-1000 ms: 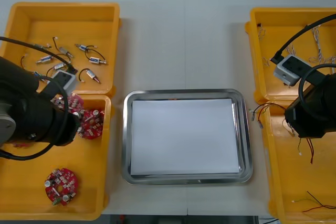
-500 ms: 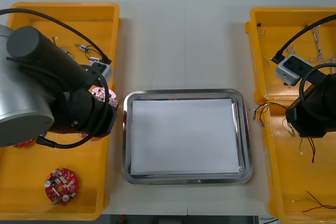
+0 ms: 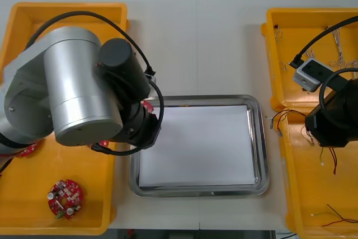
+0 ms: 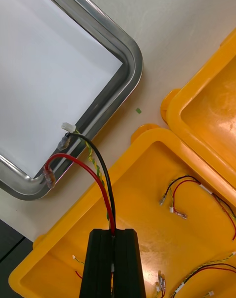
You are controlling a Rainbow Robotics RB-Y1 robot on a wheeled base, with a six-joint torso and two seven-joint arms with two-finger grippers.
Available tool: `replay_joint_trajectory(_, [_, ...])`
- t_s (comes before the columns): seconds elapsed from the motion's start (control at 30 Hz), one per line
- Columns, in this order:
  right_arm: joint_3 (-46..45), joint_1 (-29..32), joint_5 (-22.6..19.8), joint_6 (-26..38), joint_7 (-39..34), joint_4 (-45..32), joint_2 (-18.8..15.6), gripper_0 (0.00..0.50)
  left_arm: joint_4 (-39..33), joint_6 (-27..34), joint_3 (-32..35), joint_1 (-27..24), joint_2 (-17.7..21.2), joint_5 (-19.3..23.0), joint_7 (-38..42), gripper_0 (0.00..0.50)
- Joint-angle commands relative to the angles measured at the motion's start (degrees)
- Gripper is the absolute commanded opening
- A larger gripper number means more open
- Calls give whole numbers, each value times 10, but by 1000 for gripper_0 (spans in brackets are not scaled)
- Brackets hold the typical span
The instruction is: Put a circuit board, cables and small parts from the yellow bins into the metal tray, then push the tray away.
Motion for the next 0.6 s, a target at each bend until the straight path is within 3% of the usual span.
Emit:
replay_joint_trajectory(0.03, [3,-13,4,7,10,-8,-21,0,14,-41,-55,-29,-23,-32,102,0])
replay_joint_trajectory(0.6, [5,-13,6,11,10,-7,-18,0,19,-145,-176,-28,-31,-78,232,0])
